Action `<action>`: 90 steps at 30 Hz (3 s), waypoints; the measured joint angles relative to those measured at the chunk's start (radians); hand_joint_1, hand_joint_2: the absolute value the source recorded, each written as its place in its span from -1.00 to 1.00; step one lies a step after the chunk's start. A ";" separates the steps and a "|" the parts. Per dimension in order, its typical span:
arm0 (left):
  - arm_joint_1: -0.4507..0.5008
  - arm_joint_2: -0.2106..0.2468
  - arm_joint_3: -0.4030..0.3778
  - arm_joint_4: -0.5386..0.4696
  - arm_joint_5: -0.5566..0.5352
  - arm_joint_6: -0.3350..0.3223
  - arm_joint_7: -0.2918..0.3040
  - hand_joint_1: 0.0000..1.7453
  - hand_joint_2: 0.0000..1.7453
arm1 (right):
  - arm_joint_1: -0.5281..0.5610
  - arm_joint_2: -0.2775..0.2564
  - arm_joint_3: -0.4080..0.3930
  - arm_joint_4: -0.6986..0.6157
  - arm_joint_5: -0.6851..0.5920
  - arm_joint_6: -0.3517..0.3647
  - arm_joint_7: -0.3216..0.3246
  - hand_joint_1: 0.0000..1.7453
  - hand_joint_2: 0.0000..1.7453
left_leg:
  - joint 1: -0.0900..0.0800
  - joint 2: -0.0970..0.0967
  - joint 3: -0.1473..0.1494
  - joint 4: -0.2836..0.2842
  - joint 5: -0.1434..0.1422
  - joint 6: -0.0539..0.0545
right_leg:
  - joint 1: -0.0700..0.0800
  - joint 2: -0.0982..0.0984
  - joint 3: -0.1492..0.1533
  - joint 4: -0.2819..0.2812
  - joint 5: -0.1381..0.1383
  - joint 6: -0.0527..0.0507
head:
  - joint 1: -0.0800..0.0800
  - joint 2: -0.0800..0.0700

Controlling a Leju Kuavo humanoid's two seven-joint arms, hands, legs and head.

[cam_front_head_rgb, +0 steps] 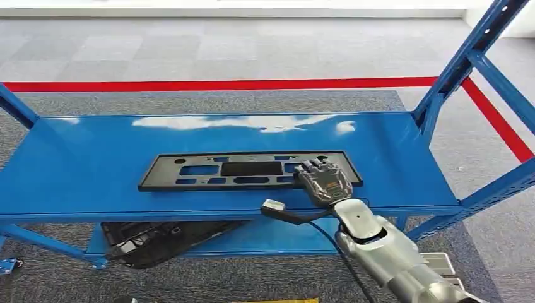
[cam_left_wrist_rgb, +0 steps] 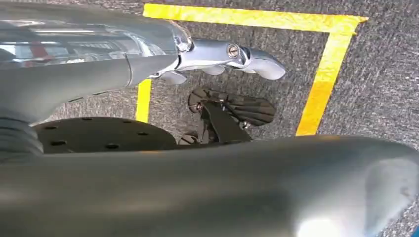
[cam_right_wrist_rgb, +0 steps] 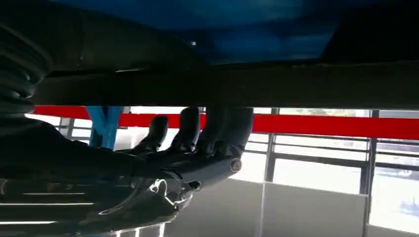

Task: Take the parts from the cabinet and place them on the table.

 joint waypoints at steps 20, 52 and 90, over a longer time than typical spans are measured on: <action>0.004 0.002 -0.009 0.000 0.014 -0.036 -0.114 -1.00 1.00 | 0.045 -0.029 -0.038 -0.095 -0.045 -0.058 -0.048 1.00 1.00 | 0.000 0.000 0.000 0.000 0.000 0.000 | 0.000 0.000 -0.001 0.000 0.000 0.000 | 0.000 0.000; 0.012 0.009 0.056 0.000 0.092 -0.027 -0.149 -1.00 1.00 | 0.428 -0.269 -0.069 -0.974 -0.976 0.263 -0.428 1.00 1.00 | 0.000 0.000 -0.001 0.000 -0.001 0.000 | 0.000 -0.001 -0.001 0.000 -0.001 0.001 | 0.000 0.000; 0.028 0.034 -0.031 0.000 -0.038 0.019 -0.256 -1.00 1.00 | 0.536 -0.270 -0.118 -0.986 -1.160 0.515 -0.404 1.00 1.00 | -0.004 0.007 -0.013 0.005 0.020 0.026 | -0.016 -0.001 0.051 0.023 -0.040 0.027 | 0.000 0.000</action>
